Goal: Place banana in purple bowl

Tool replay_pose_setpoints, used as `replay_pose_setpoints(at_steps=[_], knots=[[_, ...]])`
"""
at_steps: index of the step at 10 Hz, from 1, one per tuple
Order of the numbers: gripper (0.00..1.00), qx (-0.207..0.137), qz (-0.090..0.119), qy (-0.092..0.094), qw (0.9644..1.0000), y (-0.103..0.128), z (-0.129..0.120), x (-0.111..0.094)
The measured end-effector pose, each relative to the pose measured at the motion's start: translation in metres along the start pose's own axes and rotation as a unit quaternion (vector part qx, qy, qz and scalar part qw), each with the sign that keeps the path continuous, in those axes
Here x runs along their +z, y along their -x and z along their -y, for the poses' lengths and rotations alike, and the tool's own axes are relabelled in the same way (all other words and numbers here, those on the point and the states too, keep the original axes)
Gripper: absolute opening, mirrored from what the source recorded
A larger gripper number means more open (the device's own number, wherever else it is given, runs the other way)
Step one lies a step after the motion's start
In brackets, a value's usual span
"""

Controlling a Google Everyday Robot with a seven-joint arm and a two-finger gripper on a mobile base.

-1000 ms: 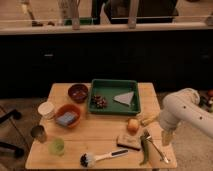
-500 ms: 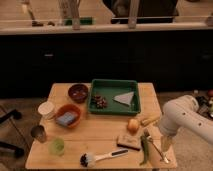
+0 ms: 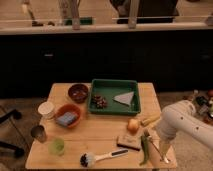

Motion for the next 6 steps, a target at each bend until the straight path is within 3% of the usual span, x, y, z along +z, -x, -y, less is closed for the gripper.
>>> replay_pose_setpoints(at_steps=[4,6], knots=[[0.8,-0.018,-0.015,-0.041,0.9989,-0.004,0.044,-0.007],[0.8,-0.028,-0.016,-0.048,0.9983,-0.014,0.049,-0.001]])
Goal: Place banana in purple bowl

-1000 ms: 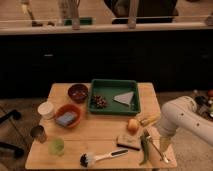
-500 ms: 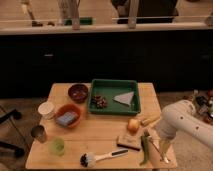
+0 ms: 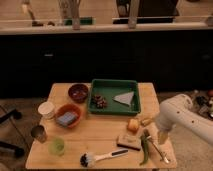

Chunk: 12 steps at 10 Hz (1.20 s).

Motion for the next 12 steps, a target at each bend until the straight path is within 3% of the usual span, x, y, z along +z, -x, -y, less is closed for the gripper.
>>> replay_pose_setpoints(at_steps=[6,9,12], knots=[[0.8,-0.013,0.002,-0.059,0.9982,-0.029,0.028,0.0],[0.8,-0.022,0.003,-0.065,0.9977,-0.029,0.05,0.002],[0.8,-0.033,0.004,-0.056,0.9979,-0.019,0.066,0.012]])
